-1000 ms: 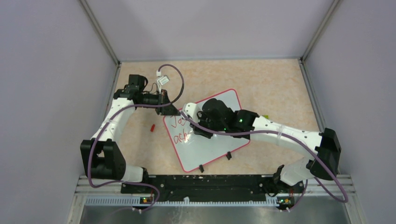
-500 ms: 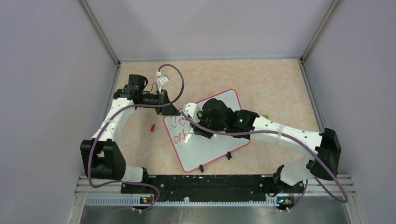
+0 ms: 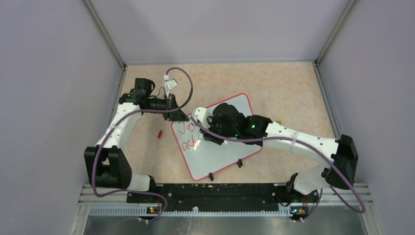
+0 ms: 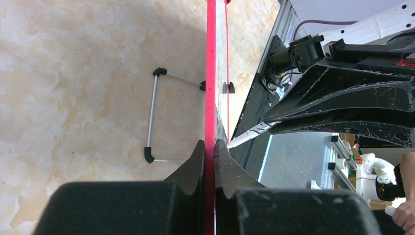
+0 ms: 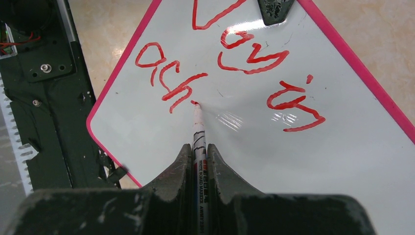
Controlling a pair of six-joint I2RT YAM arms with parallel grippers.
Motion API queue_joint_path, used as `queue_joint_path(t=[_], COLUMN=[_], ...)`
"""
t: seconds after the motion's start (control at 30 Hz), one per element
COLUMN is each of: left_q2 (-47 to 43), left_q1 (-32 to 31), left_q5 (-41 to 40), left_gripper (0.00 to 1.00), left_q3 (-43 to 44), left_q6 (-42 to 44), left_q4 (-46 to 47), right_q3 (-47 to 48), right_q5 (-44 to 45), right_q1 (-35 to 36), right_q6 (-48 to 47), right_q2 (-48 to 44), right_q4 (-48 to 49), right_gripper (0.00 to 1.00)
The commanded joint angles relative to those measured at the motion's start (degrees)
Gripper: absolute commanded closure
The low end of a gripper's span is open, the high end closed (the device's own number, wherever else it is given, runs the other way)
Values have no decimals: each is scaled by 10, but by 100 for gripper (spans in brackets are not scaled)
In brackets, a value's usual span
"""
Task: Write a sentence on the whiteboard
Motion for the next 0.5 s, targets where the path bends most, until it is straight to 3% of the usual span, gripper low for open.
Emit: queue_joint_path(t=[0.0,0.47], left_q2=[-5,-5], left_q1=[2,2], left_q5=[-59,-60], left_gripper=[100,100], left_q3=[3,1], left_q6=[12,13], left_q4=[0,0], right_q3=[-8,-30], right_q5=[14,5], right_q1=[-8,16], right_q6=[-2,-7], right_q2=[-14,-15], right_q4=[13,4], right_gripper=[100,100])
